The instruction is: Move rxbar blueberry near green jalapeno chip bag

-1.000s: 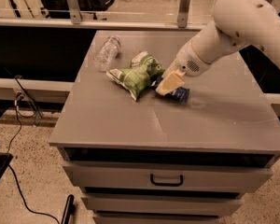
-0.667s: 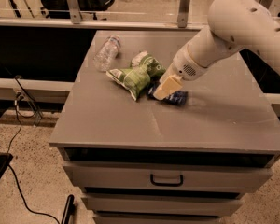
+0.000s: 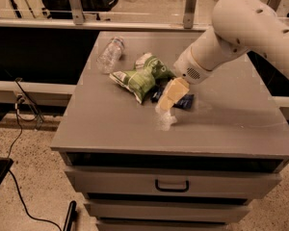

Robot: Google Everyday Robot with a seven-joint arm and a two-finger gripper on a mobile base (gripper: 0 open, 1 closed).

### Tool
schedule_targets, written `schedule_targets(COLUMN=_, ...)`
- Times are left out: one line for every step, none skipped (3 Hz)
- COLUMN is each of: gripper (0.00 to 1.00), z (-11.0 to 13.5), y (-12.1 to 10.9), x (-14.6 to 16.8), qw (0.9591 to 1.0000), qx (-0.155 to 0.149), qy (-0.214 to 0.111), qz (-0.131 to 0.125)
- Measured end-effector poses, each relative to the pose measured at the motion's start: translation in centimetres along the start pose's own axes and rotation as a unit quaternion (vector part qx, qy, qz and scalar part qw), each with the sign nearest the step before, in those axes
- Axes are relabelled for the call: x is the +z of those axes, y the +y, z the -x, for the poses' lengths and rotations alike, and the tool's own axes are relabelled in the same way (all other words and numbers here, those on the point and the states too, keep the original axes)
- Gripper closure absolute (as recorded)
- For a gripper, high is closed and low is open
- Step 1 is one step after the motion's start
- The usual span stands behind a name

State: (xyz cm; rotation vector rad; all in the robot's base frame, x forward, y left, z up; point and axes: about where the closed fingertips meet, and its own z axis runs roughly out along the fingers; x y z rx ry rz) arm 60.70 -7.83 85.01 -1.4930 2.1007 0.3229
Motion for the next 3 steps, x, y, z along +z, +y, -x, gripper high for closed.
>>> schedule_targets(gripper=0.0, z=-1.5, y=-2.5, x=-1.6, qw=0.9998, qx=0.011, qy=-0.012, qz=-0.016)
schedule_targets(gripper=0.0, z=-5.3, y=-7.1, x=-5.3, qw=0.9983, qx=0.024, qy=-0.034, qz=-0.042)
schedule_targets(gripper=0.0, z=-5.3, y=-7.1, x=-5.3, qw=0.9983, qx=0.024, qy=-0.034, qz=-0.042)
